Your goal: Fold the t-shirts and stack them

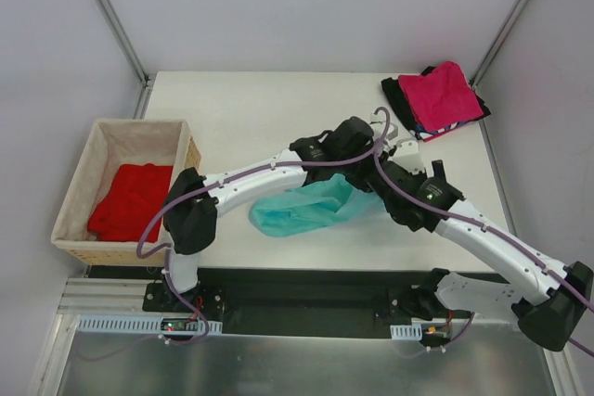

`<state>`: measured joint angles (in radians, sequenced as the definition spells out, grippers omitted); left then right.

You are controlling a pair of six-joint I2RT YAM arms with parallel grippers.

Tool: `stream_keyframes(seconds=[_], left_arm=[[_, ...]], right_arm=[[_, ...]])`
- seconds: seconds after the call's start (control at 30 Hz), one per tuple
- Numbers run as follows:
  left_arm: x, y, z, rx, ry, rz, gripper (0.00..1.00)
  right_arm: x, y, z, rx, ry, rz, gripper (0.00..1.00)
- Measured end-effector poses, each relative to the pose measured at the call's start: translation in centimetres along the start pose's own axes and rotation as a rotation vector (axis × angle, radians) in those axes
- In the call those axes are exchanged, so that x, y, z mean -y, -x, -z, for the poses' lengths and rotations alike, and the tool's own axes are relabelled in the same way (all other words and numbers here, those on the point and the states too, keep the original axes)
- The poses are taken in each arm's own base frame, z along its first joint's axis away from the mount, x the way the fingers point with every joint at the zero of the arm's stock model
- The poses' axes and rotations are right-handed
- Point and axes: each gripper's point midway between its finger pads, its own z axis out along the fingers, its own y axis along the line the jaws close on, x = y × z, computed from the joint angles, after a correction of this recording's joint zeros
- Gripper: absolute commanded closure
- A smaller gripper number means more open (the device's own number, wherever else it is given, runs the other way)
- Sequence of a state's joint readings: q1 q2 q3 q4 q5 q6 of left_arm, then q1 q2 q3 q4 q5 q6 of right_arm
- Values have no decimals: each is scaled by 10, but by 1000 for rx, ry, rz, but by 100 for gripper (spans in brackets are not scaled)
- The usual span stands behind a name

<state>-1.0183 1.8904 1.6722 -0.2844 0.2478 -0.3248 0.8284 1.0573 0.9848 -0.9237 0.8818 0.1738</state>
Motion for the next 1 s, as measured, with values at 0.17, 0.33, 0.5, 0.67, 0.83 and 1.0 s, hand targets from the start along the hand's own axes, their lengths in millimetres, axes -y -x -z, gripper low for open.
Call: stream_keyframes(seconds=[0.17,0.33,0.5,0.67,0.83,1.0], left_arm=[[-22,-23,-23,-53,87,44,1],[-26,-26,-17,-27,151,24,1],[-41,-17,29,79,290,5,1],[-54,-18,110,180,347,69,3],[-84,-51,183,254,424,229,4],[-131,-122,195,177,576,413,6]], right_arm=[[33,-29,4,-92,-92,163,4],[33,-31,5,-101,-80,200,3],[2,-9,10,-26,45,127,4],[-19,28,13,69,113,-30,4],[-30,39,10,94,131,-83,3],[-35,42,11,100,151,-108,4]])
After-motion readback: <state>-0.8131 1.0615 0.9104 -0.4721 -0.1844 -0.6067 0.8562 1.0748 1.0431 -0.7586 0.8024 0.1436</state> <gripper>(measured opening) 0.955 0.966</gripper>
